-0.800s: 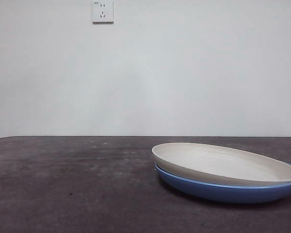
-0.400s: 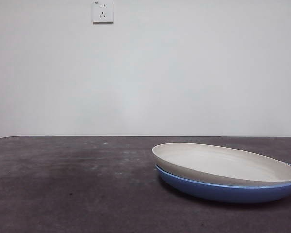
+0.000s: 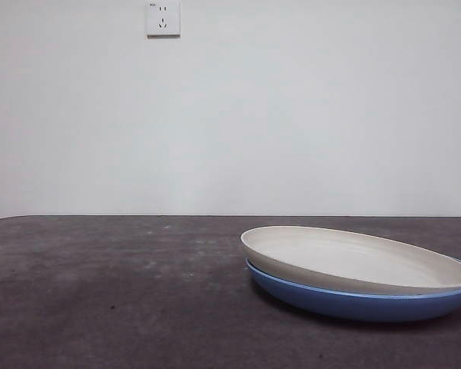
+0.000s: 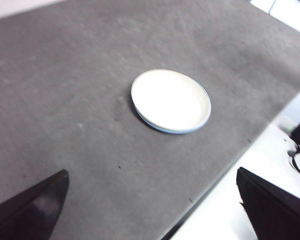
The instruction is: Pick up the white plate, put it on the blue plate, put it on desk
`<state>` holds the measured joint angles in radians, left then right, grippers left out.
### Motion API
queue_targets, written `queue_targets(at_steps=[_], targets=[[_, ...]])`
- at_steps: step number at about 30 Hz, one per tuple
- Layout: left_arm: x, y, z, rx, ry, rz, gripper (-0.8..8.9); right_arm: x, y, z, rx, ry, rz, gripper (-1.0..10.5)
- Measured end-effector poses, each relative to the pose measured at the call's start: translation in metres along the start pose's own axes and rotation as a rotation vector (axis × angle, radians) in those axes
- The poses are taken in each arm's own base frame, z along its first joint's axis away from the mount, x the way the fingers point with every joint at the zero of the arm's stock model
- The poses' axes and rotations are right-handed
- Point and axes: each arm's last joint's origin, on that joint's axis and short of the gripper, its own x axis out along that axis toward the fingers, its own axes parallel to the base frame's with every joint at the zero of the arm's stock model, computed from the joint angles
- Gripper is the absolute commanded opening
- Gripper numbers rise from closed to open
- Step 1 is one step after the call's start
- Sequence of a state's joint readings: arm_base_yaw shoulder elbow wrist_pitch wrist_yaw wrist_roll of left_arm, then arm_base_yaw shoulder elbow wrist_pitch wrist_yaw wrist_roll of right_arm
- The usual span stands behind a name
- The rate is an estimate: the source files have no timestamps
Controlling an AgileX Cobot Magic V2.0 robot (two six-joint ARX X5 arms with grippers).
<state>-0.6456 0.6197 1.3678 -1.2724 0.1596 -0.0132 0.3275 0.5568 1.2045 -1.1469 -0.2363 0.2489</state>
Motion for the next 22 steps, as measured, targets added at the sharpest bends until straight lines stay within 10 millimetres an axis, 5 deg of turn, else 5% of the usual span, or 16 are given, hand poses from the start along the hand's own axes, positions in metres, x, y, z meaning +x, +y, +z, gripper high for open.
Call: queue_targets(at_steps=[8,22], targets=[[-0.003,0.0,0.0,0.004,-0.023,0.0,6.3,0.014,-0.003,0.002,0.087,0.12,-0.041,5.5],[-0.003,0.0,-0.001,0.018,-0.015,0.001,6.3,0.125,-0.035,0.028,0.182,0.535,-0.207,5.5]])
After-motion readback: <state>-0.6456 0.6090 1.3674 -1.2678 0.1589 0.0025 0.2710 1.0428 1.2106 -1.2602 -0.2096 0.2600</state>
